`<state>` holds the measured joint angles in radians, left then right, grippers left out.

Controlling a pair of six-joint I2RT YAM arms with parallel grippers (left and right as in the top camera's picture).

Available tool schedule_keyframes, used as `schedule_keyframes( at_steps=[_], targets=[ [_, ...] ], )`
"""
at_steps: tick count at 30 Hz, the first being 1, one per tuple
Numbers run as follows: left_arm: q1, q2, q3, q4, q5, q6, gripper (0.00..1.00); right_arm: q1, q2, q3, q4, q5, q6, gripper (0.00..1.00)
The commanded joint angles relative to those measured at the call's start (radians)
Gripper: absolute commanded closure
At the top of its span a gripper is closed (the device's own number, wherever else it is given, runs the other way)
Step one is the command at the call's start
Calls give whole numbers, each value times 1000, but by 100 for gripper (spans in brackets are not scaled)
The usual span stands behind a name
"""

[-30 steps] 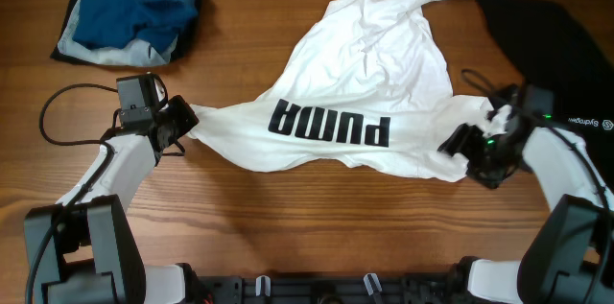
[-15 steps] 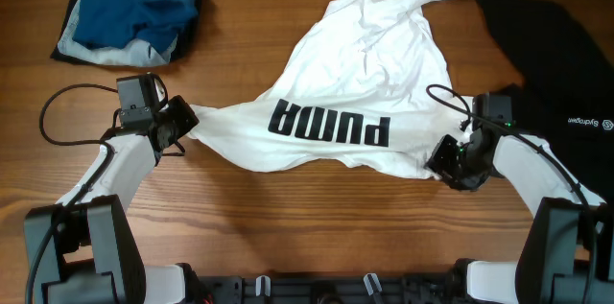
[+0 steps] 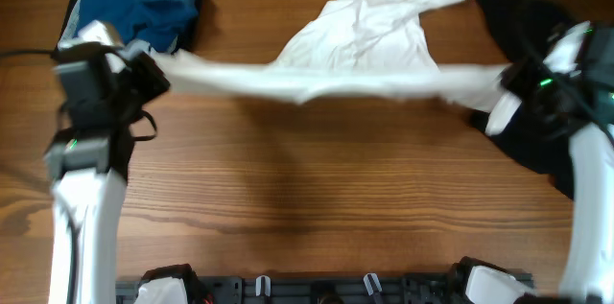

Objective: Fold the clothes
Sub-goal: 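Lift the T-shirt with both grippers and lay it flat toward the robot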

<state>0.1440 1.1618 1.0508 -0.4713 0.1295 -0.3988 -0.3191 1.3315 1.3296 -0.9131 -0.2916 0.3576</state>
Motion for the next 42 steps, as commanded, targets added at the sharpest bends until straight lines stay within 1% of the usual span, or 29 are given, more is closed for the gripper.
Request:
schedule_keyframes(
  at_steps=[1, 5, 9, 13, 19, 23, 27, 31, 36, 39, 42],
  targets=[
    [4, -172, 110, 6, -16, 2, 96, -44, -67, 209, -75, -4, -53, 96],
    [4, -298, 186, 17, -16, 2, 96, -98, -105, 384, -148, -6, -70, 96],
    [4, -429, 245, 87, -16, 49, 96, -164, -166, 535, -188, -61, -97, 96],
    [4, -530, 299, 140, -16, 55, 96, -216, -233, 665, -207, -61, -119, 96],
    [4, -576, 369, 139, -19, 60, 96, -225, -293, 847, -227, -11, -172, 96],
    [4, -557, 369, 120, -29, 104, 96, -224, -288, 895, -233, -8, -198, 96],
    [4, -488, 369, 79, -90, 108, 96, -224, -233, 895, -235, -13, -206, 96],
    [4, -344, 369, 48, -90, 108, 96, -224, -97, 895, -253, -77, -236, 96],
    [4, -97, 369, 53, -66, 107, 96, -195, 127, 894, -278, -106, -282, 96],
    [4, 57, 369, 74, -42, 107, 96, -133, 284, 894, -271, -101, -315, 96],
    [2, 206, 369, 127, -15, 106, 96, -54, 445, 894, -227, -80, -328, 96]
  ],
)
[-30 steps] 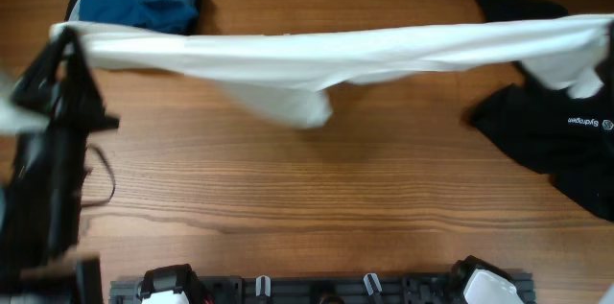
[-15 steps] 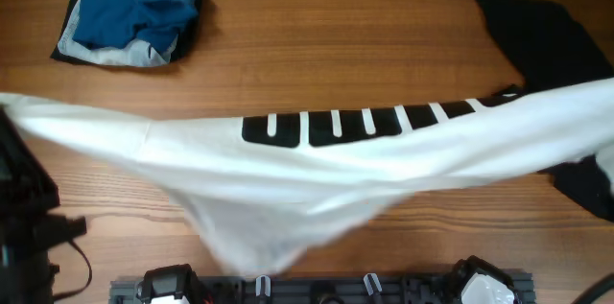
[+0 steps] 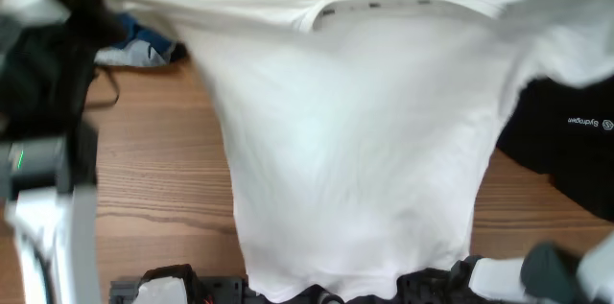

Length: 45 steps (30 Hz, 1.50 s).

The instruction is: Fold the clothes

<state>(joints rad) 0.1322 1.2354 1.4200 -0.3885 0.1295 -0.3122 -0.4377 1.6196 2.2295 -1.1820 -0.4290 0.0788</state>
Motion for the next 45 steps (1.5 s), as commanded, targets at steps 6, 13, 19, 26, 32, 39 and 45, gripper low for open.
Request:
schedule_keyframes(
  at_steps=[6, 13, 19, 26, 32, 39, 45],
  targets=[
    [-54, 459, 0, 259, 0, 17, 96, 220, 518, -6, 220, 168, -11, 96],
    [-148, 787, 0, 633, -15, 16, 96, 322, 836, -6, 489, 209, 89, 96],
    [-174, 950, 0, 797, -216, 12, 91, 368, 962, -6, 700, 232, 173, 87],
    [-148, 965, 0, 918, -255, 13, 74, 370, 965, -6, 941, 235, 212, 64],
    [-135, 951, 27, 982, -255, 0, 0, 370, 906, -5, 1006, 232, 212, 0],
    [-135, 806, 69, 492, -241, -10, 0, 371, 723, -5, 545, 131, 171, 0],
    [-135, 680, 69, 106, -179, -9, 0, 396, 623, -5, 62, 122, 145, 0]
  ],
)
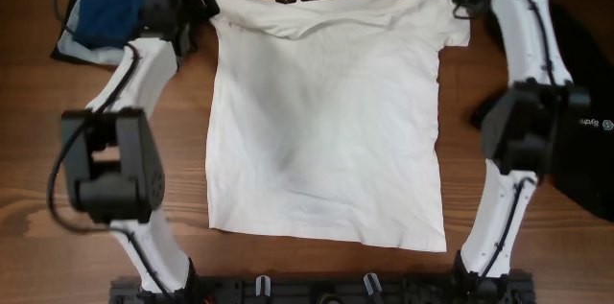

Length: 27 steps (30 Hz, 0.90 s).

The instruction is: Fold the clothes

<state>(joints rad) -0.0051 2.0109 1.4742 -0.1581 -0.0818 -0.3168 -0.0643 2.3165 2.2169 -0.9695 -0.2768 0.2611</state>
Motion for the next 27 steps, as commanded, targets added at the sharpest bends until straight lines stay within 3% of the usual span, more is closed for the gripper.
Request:
schedule_keyframes(
  at_steps=[1, 6, 14, 20, 27],
  targets=[
    [3, -114, 14, -180, 32, -5, 0, 29, -78, 7, -199, -31, -48, 1],
    [3, -205, 14, -405, 32, -4, 0, 87, -81, 7, -436, 36, -75, 5],
    [4, -323, 14, -658, 69, -1, 0, 186, -117, 3, -610, 42, -100, 9],
    [17, -345, 14, -794, 95, 21, 0, 270, -303, -24, -639, 141, -48, 9],
    [30, -345, 14, -894, 92, 53, 0, 346, -602, -298, -623, 245, 81, 2]
  ],
)
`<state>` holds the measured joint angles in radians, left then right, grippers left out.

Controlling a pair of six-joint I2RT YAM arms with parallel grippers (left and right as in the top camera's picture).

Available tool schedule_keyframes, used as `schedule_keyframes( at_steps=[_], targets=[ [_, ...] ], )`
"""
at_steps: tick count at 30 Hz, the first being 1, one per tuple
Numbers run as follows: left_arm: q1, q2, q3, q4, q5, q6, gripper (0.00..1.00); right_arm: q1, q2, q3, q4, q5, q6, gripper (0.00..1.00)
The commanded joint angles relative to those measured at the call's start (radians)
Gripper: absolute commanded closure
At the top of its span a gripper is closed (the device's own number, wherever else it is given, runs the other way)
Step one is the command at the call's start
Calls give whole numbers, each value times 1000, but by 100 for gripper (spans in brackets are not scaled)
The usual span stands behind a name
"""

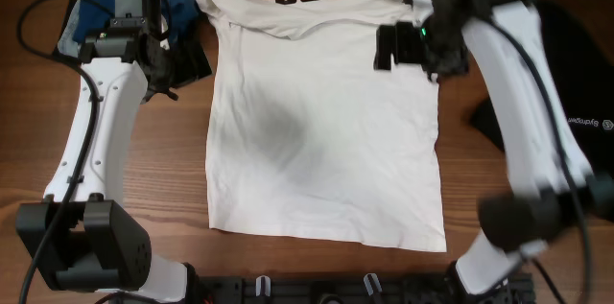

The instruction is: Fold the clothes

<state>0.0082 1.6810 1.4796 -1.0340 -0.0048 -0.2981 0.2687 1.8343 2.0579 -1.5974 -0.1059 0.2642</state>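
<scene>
A white T-shirt [321,141] lies spread flat on the wooden table [173,198], collar toward the far edge and hem toward me. My left gripper [175,62] hovers just off the shirt's left shoulder, over dark cloth, holding nothing. Over the shirt's right shoulder area my right gripper [386,47] stands with its jaws apart and nothing between them. The right arm covers the right sleeve.
A blue garment on a dark one sits at the far left corner. A black garment with small white print [576,103] lies along the right edge. The arm bases stand at the near edge.
Both grippers have let go of the shirt's shoulders. The left one is now nearer me beside the left shoulder, the right one inward over the shirt. The shirt stays flat.
First the shirt hung stretched as a band between my two grippers over the table's far half. Then it was held up, filling the view. Then it lay flat with both grippers at its shoulders. Now both are off it.
</scene>
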Motion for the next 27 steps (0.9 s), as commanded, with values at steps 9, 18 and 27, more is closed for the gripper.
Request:
schedule_keyframes(
  at_steps=[9, 18, 27],
  targets=[
    [64, -15, 9, -13, 15, 34, 0, 13, -374, -845, 281, 42, 264, 4],
    [64, -11, 5, 29, 15, 34, 0, -103, -349, -1216, 636, 24, 309, 9],
    [62, -11, 5, 58, 15, 34, 0, -184, -276, -1271, 750, 22, 296, 19]
  ],
)
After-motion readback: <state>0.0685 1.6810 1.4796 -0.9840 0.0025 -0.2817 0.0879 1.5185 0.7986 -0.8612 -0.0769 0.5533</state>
